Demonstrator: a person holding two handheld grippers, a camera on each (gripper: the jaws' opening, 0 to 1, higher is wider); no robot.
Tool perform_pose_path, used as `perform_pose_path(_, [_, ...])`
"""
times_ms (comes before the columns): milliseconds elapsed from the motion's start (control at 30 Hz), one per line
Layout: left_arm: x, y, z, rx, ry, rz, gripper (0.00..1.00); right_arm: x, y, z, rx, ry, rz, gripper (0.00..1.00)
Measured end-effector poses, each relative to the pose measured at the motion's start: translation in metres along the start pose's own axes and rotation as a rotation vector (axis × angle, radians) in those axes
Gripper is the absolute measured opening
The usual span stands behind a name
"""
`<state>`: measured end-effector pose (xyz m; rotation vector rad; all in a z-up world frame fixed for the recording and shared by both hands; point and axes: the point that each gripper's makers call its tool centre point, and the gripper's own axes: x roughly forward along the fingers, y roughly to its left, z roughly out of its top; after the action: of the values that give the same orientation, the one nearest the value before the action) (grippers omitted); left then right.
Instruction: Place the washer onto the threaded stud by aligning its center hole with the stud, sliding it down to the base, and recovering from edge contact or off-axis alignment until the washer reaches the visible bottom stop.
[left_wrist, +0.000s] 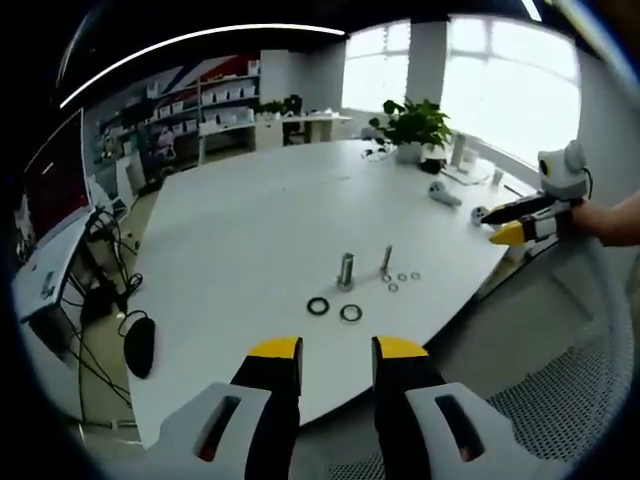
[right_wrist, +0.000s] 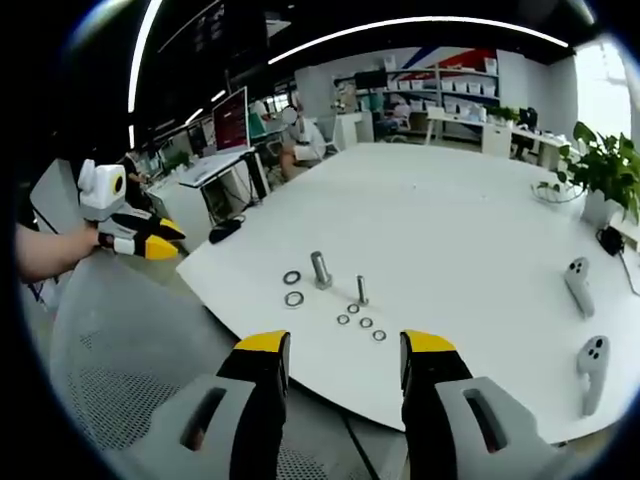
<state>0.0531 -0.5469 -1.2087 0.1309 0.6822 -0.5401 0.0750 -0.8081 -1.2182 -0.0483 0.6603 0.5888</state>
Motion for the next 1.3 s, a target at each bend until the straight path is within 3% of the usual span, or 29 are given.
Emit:
perform_pose_path(667, [0.001, 0.001, -0.007, -0.012, 0.027, -0.004, 0.24, 0.002, 0.002, -0.004, 0.011, 0.022, 0.005, 0.45])
perform_pose_path(967, [0.003, -0.002, -0.012, 0.009, 0.057, -0.013, 0.24, -0.001, -0.008, -0.007, 0.052, 0.016, -0.035, 0.44])
perform_pose_path(1300, [0.003, -0.001, -0.011, 0.02, 0.053, -0.007, 0.24, 0.0, -0.003, -0.008, 0.045, 0.026, -0.008, 0.44])
